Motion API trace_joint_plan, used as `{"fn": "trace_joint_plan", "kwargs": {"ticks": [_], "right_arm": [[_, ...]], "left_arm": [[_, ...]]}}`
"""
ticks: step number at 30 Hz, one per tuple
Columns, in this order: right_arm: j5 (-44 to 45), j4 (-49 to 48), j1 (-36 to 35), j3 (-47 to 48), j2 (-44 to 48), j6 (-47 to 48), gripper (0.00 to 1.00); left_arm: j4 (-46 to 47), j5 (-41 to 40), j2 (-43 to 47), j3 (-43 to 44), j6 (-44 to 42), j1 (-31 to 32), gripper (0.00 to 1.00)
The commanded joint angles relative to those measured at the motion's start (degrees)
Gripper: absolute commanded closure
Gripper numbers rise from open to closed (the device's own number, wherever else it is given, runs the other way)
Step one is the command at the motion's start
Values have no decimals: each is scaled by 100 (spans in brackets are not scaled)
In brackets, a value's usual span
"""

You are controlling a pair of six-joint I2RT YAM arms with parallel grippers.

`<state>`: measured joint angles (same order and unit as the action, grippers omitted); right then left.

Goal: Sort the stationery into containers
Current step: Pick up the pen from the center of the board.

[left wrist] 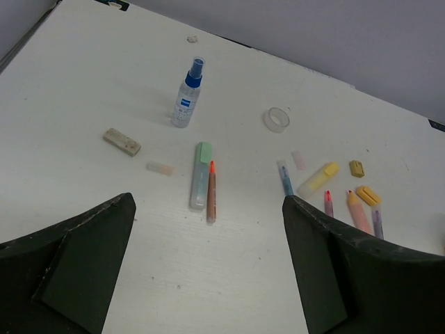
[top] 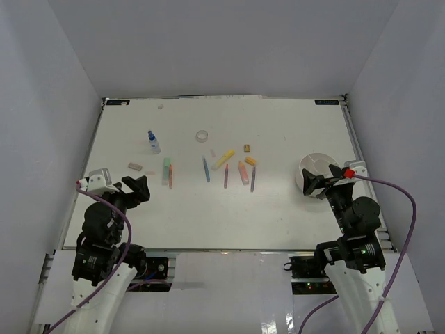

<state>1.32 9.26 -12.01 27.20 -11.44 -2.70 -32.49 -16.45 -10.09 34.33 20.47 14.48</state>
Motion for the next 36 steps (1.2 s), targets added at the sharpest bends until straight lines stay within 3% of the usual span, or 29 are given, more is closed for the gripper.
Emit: {"fn": "trace_joint_plan", "kwargs": {"ticks": [1,17,27,30,36], "right_arm": [[79,-100,15,74,-95,-152,10],[158,840,15,1602,-2282,-574,10],[-70,1737,6,3246,-4593,-995,10],[-159,2018,-187,3659,-5181,-1057,10],[851,2238,-1047,4152,-6201,-1329,10]], "left_arm": [[67,-78,-90,-5,36,20,2],[67,-184,-353,30,89,20,2],[67,-245,-898,92,133,28,2],[67,-210,-1074,118,133,20,2],[67,-52,-1566,276,45,20,2]]}}
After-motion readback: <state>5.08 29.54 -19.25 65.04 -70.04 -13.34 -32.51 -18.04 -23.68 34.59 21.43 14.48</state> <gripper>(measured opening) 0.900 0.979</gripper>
